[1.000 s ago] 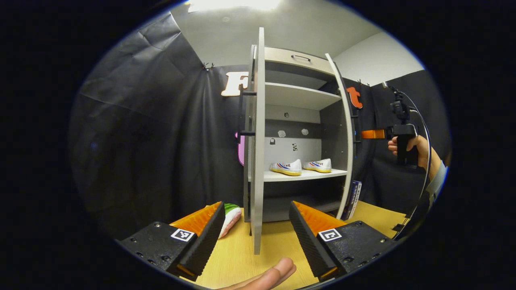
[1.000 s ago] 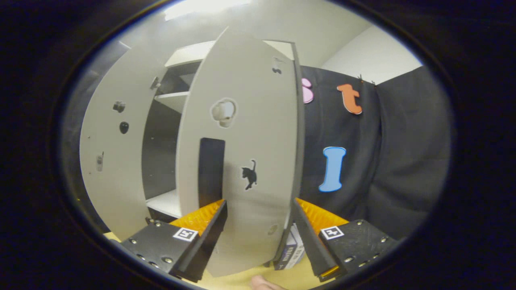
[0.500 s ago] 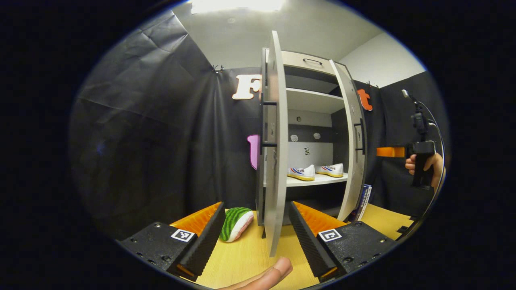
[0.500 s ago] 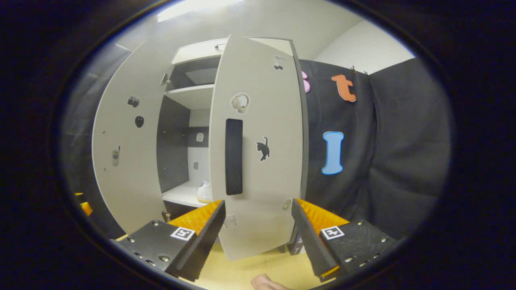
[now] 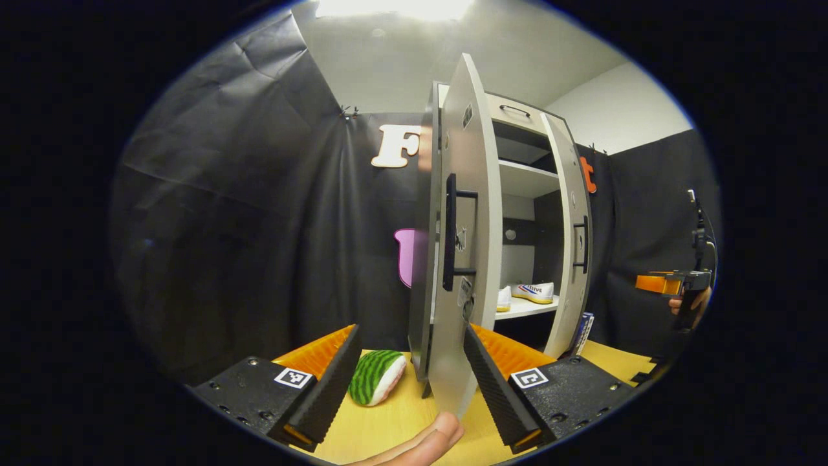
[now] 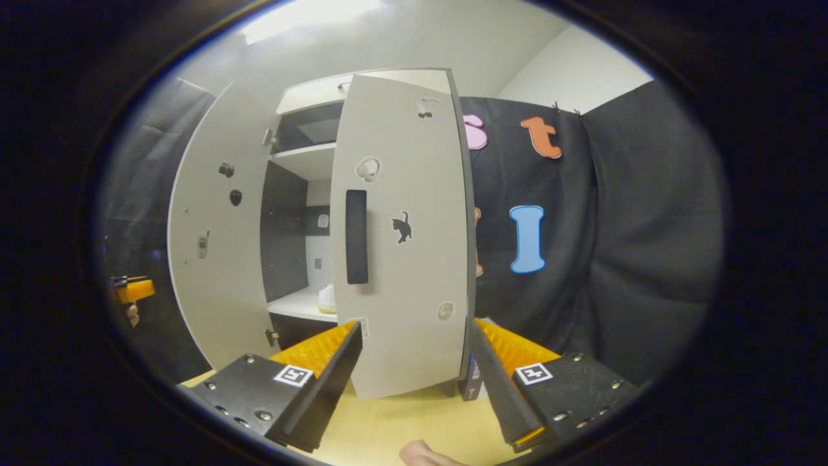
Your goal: Grab one shoe with the right hand and put it into the shoe cabinet, grab the other shoe with the left hand and put it into the shoe cabinet; then close the right door with the right hand and the left door with the left hand.
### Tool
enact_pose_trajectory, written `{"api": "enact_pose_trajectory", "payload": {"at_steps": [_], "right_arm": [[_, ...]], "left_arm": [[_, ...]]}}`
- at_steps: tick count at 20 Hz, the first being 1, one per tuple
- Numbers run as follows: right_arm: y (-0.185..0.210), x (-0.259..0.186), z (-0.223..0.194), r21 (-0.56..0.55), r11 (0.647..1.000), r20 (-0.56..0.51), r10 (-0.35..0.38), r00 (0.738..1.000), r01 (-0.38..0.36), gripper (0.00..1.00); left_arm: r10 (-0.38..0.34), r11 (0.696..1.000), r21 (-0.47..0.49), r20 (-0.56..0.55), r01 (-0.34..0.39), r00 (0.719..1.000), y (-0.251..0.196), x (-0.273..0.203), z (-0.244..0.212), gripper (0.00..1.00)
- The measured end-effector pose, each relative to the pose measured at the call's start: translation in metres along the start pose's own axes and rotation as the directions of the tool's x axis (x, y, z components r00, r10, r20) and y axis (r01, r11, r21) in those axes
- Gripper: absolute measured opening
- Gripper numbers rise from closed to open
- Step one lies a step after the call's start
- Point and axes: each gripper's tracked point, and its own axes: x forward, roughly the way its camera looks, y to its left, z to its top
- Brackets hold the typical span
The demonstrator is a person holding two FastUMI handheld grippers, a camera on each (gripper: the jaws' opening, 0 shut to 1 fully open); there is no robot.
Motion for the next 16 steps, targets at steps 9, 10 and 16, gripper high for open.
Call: {"api": "enact_pose_trajectory", "payload": {"at_steps": [9,10,16], "right_arm": [[-0.011,-0.034,-0.007,-0.019,0.999,0.008,-0.032,0.999,0.032,0.98],[-0.012,-0.035,-0.010,-0.032,0.999,0.004,-0.036,0.999,0.036,0.98],[0.010,-0.058,-0.016,-0.078,0.997,0.000,-0.004,1.000,0.004,0.98]], "left_arm": [[0.075,0.993,-0.087,-0.072,-0.081,0.995,0.068,0.066,0.029,0.96],[0.066,0.993,-0.092,-0.079,-0.073,0.995,0.070,0.073,0.032,0.96],[0.026,0.999,-0.036,-0.073,-0.029,0.997,0.059,0.104,0.046,0.92]]}}
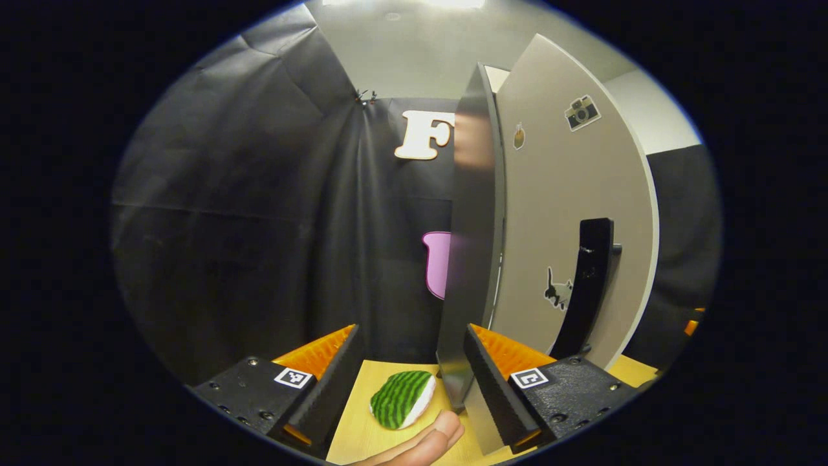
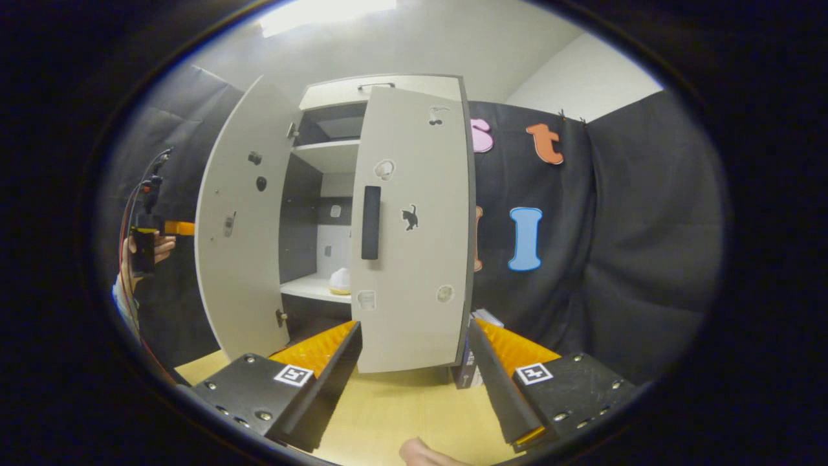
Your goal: Grab one shoe with the right hand and put it into the shoe cabinet, grab the other shoe with the left hand and put it into the shoe cabinet; then close the right door with the right hand and the left door with the left hand.
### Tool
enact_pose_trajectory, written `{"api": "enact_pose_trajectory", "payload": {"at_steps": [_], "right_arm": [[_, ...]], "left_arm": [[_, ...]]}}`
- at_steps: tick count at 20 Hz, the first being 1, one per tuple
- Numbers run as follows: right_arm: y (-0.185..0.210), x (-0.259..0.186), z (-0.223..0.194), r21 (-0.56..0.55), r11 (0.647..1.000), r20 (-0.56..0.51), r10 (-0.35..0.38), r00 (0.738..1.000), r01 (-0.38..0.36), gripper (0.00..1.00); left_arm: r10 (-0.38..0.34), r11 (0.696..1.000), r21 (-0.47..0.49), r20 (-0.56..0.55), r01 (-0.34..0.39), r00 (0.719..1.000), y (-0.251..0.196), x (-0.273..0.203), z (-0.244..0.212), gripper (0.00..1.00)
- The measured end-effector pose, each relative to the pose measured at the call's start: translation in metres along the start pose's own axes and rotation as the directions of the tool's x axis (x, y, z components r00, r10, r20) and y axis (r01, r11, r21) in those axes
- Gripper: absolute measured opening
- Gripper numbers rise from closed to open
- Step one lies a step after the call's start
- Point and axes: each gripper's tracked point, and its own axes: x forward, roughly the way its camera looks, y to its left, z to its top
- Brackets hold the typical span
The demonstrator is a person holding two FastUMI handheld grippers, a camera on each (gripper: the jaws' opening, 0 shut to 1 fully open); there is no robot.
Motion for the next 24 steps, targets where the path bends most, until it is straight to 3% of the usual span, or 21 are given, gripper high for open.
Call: {"api": "enact_pose_trajectory", "payload": {"at_steps": [3,5,6,7,13,18,20,22,24], "right_arm": [[0.012,-0.011,0.003,-0.044,0.999,0.027,0.026,0.999,-0.025,0.99],[0.014,-0.019,0.001,-0.064,0.997,0.025,0.033,0.999,-0.032,0.98],[0.016,-0.025,0.004,-0.058,0.998,0.035,0.042,0.999,-0.040,0.98],[0.015,-0.030,0.006,-0.047,0.998,0.040,0.040,0.998,-0.038,0.99],[0.012,-0.037,0.016,0.008,0.999,0.085,0.041,0.996,-0.042,0.98],[0.010,-0.027,0.015,0.040,0.998,0.076,0.042,0.996,-0.045,0.98],[0.005,-0.023,0.020,0.060,0.998,0.090,0.028,0.996,-0.034,0.98],[0.000,-0.019,0.020,0.076,0.997,0.082,0.017,0.997,-0.023,0.98],[-0.004,-0.017,0.020,0.080,0.997,0.078,0.001,0.997,-0.008,0.98]], "left_arm": [[-0.023,1.000,0.005,-0.031,0.023,0.999,-0.021,0.009,-0.003,0.96],[-0.049,0.998,0.025,-0.038,0.050,0.998,-0.037,0.010,-0.002,0.93],[-0.032,0.998,0.043,-0.031,0.034,0.999,-0.038,0.011,0.002,0.96],[-0.020,0.998,0.051,-0.029,0.021,0.999,-0.039,0.010,0.002,0.89],[-0.026,0.999,0.045,-0.079,0.030,0.997,-0.050,0.010,-0.002,0.85],[-0.050,0.997,0.047,-0.111,0.055,0.993,-0.074,0.019,-0.017,0.93],[-0.041,0.999,0.025,-0.109,0.044,0.993,-0.088,0.028,-0.016,0.86],[-0.039,0.998,0.035,-0.112,0.043,0.993,-0.101,0.032,-0.018,0.90],[-0.037,0.997,0.056,-0.107,0.043,0.994,-0.113,0.032,-0.020,0.85]]}}
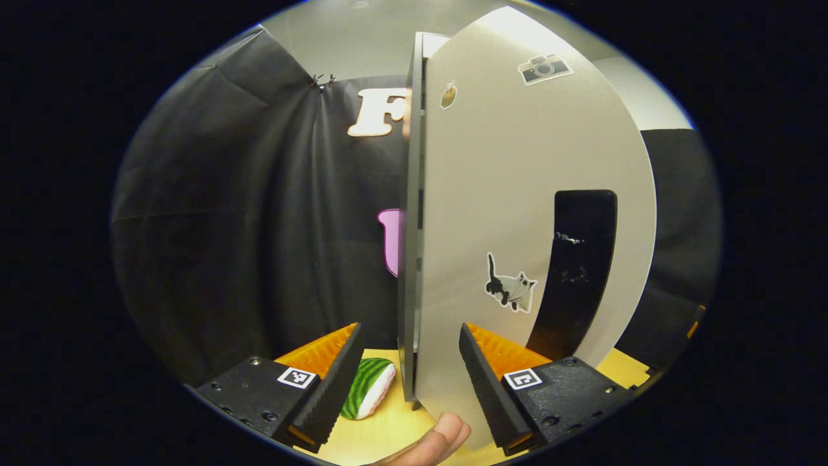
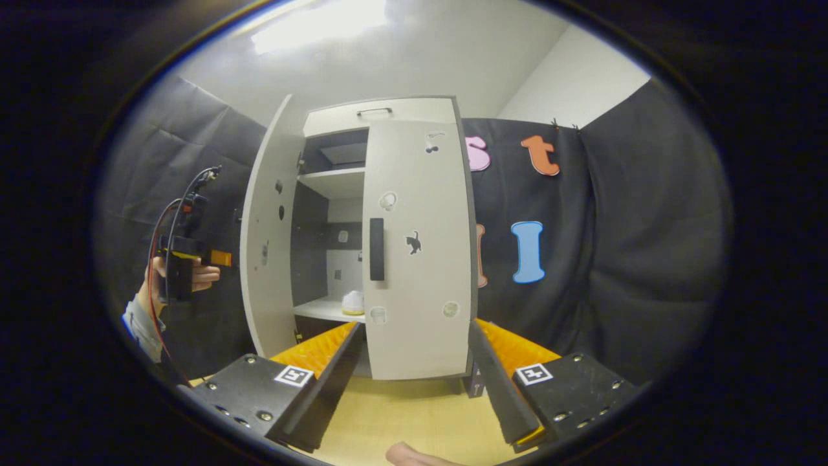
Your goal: Grab one shoe with the right hand and put it into the shoe cabinet, grab the other shoe with the left hand and put it into the shoe cabinet; then close the right door with the right hand and the left door with the left hand.
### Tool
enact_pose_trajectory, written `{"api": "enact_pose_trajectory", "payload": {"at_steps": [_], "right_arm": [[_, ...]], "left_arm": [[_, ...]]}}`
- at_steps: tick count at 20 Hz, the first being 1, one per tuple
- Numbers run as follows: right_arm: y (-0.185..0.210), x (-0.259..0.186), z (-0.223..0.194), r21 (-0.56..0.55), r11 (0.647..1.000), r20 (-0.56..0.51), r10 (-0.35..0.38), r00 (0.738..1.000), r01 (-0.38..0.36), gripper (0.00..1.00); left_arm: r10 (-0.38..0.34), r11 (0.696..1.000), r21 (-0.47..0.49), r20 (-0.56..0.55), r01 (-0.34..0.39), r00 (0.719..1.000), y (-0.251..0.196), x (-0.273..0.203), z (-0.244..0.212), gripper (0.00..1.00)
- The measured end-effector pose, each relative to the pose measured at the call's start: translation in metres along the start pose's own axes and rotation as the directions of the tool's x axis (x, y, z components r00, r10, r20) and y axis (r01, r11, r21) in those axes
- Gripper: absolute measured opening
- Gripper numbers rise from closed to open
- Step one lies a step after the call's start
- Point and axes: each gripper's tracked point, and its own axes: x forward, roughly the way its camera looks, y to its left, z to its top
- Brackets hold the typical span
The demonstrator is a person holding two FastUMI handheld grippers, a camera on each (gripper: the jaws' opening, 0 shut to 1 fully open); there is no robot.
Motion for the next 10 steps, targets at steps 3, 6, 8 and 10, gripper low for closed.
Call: {"api": "enact_pose_trajectory", "payload": {"at_steps": [3,6,8,10], "right_arm": [[-0.005,0.005,0.002,0.001,1.000,0.014,-0.026,1.000,0.026,0.98],[-0.002,0.007,0.005,0.012,1.000,0.022,-0.028,0.999,0.028,0.98],[0.000,0.007,0.005,0.015,0.999,0.029,-0.029,0.999,0.029,0.98],[0.000,0.005,0.003,0.011,0.999,0.028,-0.035,0.999,0.034,0.98]], "left_arm": [[-0.007,1.000,0.007,0.014,0.007,1.000,-0.018,0.003,0.002,0.90],[-0.026,1.000,0.005,-0.017,0.027,1.000,-0.037,0.016,0.002,0.90],[-0.034,0.999,0.013,-0.033,0.034,0.999,-0.052,0.025,0.002,0.86],[-0.044,0.999,0.010,-0.049,0.044,0.998,-0.067,0.026,-0.003,0.91]]}}
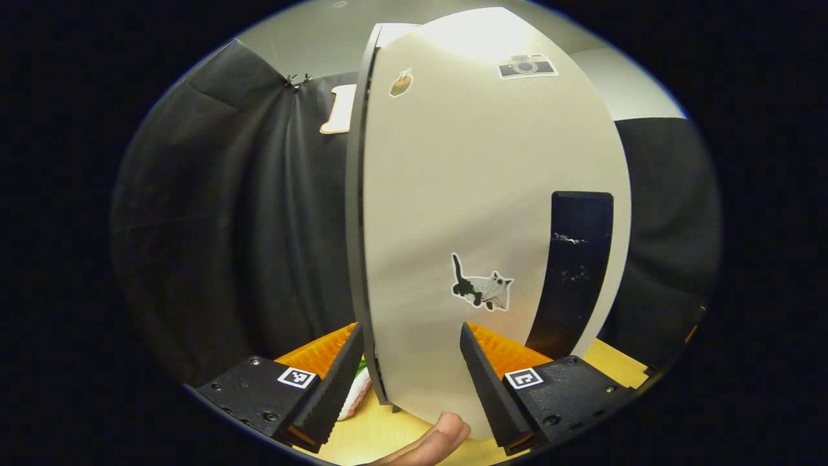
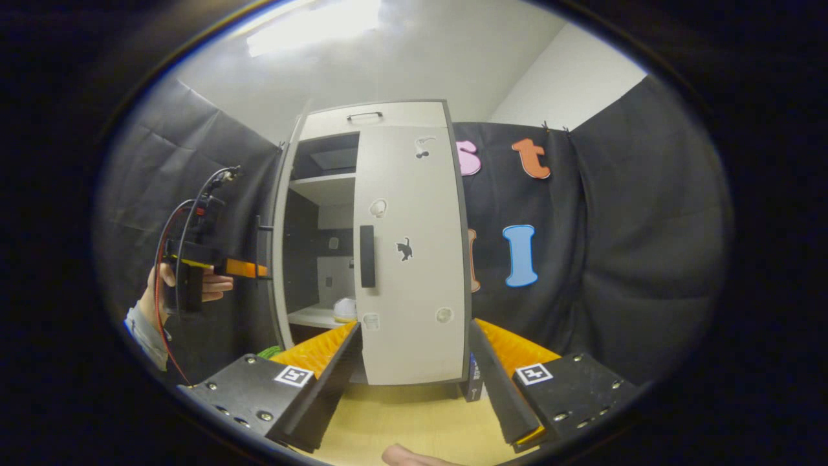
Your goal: Grab one shoe with the right hand and put it into the shoe cabinet, grab the other shoe with the left hand and put it into the shoe cabinet; then close the right door with the right hand and the left door with the left hand.
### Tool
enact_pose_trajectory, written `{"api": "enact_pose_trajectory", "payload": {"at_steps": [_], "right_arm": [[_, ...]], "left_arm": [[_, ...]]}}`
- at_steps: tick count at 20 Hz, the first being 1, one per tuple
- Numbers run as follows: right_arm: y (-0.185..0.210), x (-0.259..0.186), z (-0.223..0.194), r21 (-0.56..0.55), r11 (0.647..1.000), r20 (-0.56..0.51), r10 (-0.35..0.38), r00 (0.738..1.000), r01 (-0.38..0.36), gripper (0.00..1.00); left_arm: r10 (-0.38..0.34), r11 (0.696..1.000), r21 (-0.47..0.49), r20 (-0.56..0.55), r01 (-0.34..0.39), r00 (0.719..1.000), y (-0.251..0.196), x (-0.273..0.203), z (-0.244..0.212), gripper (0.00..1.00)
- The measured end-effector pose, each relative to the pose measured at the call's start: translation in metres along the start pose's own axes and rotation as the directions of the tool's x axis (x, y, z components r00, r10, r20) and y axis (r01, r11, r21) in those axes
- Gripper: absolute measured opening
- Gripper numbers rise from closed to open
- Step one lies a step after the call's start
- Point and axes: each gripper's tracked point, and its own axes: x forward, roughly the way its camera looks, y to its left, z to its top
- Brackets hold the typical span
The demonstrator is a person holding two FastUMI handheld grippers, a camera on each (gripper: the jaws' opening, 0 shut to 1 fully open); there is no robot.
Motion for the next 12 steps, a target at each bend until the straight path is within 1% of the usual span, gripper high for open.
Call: {"api": "enact_pose_trajectory", "payload": {"at_steps": [1,3,4,7,10,12], "right_arm": [[0.000,0.000,-0.002,-0.002,1.000,-0.006,-0.003,1.000,0.003,0.98],[0.001,0.000,-0.005,-0.004,1.000,-0.015,-0.001,1.000,0.001,0.98],[0.001,-0.002,-0.006,-0.007,1.000,-0.018,0.000,1.000,0.000,0.98],[-0.002,-0.006,-0.004,-0.011,1.000,-0.013,-0.004,1.000,0.004,0.98],[-0.006,-0.010,-0.003,0.004,1.000,-0.007,-0.012,1.000,0.012,0.98],[-0.006,-0.011,-0.004,0.021,1.000,-0.006,-0.009,1.000,0.009,0.98]], "left_arm": [[-0.011,1.000,-0.011,-0.002,0.011,1.000,-0.007,-0.002,-0.003,0.93],[-0.024,1.000,-0.019,0.011,0.024,1.000,-0.015,-0.011,-0.004,0.94],[-0.019,1.000,-0.002,0.020,0.019,1.000,-0.015,-0.014,0.000,0.94],[0.035,0.999,0.020,0.089,-0.037,0.995,-0.005,-0.029,0.007,0.94],[0.026,0.999,0.037,0.104,-0.030,0.994,-0.010,-0.034,0.005,0.92],[0.018,0.999,0.035,0.111,-0.022,0.994,-0.011,-0.050,0.003,0.94]]}}
